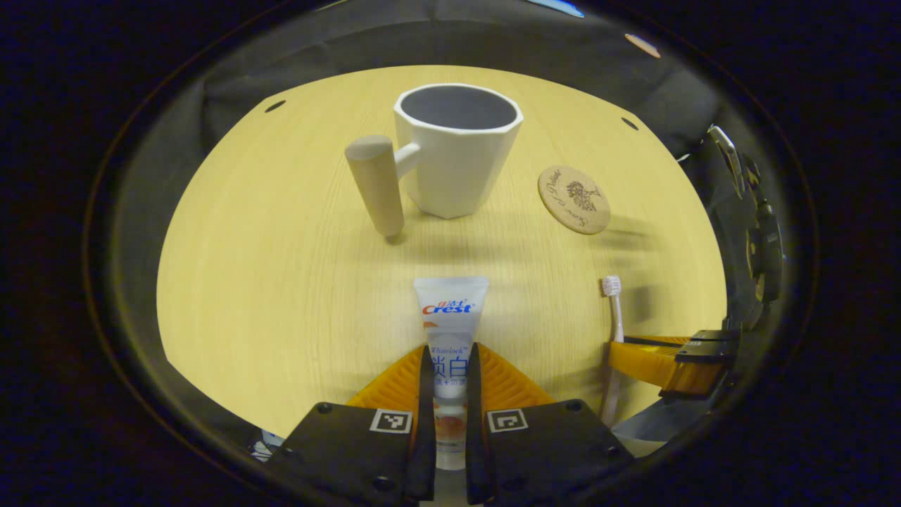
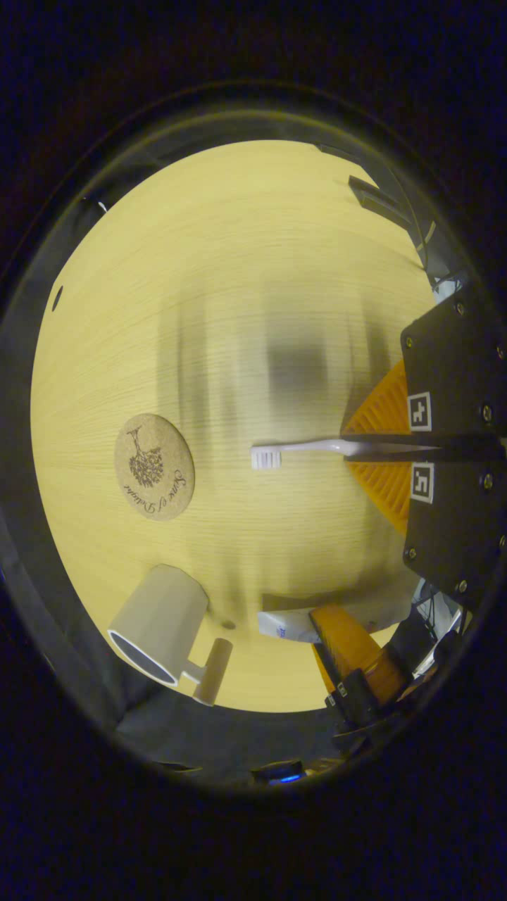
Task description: Put the toothbrush and toothpaste on the desktop into the cup, then pick up the cup and place it on the coaster on the desktop.
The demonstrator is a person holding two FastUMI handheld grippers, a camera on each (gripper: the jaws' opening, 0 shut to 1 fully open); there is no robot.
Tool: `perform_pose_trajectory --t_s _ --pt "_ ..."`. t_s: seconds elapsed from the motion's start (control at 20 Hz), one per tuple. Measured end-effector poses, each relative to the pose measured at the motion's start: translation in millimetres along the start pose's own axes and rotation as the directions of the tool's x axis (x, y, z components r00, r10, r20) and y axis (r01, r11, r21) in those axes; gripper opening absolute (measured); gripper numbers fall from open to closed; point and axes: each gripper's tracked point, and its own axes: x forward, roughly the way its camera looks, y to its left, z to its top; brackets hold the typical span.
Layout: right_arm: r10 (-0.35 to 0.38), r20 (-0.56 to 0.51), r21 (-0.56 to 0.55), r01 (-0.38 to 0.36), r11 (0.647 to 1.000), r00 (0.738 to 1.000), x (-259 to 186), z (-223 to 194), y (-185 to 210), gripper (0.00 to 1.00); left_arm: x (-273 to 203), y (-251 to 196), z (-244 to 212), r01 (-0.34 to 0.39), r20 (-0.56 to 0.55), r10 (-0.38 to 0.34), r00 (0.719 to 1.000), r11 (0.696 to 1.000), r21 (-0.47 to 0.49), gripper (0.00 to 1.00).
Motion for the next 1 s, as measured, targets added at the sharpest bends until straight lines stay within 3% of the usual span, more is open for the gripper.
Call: perform_pose_trajectory --t_s 0.55,1.0 --pt "0.057 0.067 0.052 -0.06 0.997 0.996 -26 20 10 0.02 -52 -8 33 0.055 0.101 -0.051 0.994 0.998 -0.044 0.25" --pt "0.068 0.106 0.069 -0.076 0.995 0.992 -40 31 14 0.02 -82 5 114 0.074 0.266 -0.059 0.962 0.996 -0.047 0.24"
